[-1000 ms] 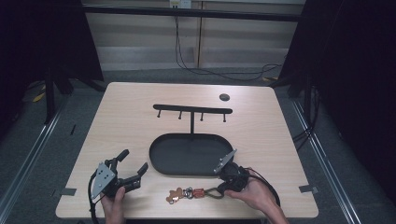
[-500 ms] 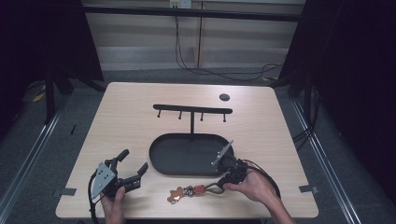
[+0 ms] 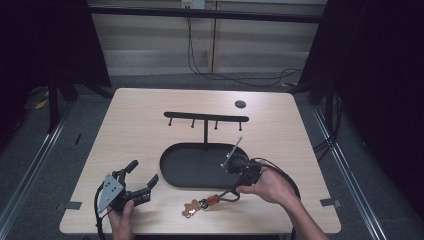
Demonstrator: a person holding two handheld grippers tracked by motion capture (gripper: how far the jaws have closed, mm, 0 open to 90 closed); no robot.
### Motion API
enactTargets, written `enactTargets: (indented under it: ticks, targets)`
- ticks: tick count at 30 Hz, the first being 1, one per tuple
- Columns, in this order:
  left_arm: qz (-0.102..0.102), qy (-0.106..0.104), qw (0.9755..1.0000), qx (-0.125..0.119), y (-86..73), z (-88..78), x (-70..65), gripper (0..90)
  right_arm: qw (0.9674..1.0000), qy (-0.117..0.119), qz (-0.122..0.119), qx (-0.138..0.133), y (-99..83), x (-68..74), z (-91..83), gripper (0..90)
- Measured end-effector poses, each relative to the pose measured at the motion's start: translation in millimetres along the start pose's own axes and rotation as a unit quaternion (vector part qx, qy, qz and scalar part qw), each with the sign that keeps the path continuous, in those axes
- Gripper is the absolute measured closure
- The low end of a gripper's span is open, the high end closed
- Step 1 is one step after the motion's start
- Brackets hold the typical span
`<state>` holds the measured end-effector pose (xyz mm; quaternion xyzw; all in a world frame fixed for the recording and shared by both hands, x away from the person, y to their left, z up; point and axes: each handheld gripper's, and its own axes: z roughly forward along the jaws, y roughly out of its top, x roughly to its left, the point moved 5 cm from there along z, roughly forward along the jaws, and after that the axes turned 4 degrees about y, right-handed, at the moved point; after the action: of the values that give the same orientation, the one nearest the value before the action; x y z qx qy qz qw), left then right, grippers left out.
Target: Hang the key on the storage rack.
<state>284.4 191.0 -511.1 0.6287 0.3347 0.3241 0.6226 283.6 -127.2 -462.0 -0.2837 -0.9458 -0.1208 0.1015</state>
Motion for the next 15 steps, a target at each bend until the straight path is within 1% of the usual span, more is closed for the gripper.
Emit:
enactTargets:
  ticks: [3,8,10,12,14,15]
  targets:
    - [0.0,0.0,1.0,0.0,0.0,-0.1,0.0,15.7,0.9999,0.009,-0.003,0.006,6.5,0.9,-4.8,85.4]
    - [0.0,-0.001,1.0,0.0,0.0,-0.1,0.0,15.7,0.9999,0.012,-0.007,0.009,11.7,2.2,-8.5,85.4]
    - [0.0,-0.001,1.0,0.0,0.0,0.0,-0.1,15.7,0.9997,0.02,-0.005,0.009,12.9,3.5,-10.2,85.5]
    - [0.001,-0.001,1.0,0.0,0.0,-0.1,0.0,15.7,0.9997,0.017,-0.002,0.016,13.3,2.4,-11.4,85.5]
    - [0.001,-0.002,1.0,0.0,0.0,-0.1,-0.1,15.7,0.9997,0.016,-0.002,0.017,13.7,2.3,-11.8,85.5]
    - [0.0,-0.001,1.0,0.0,0.0,0.0,-0.2,15.7,0.9994,0.017,-0.005,0.028,14.6,4.4,-14.7,85.5]
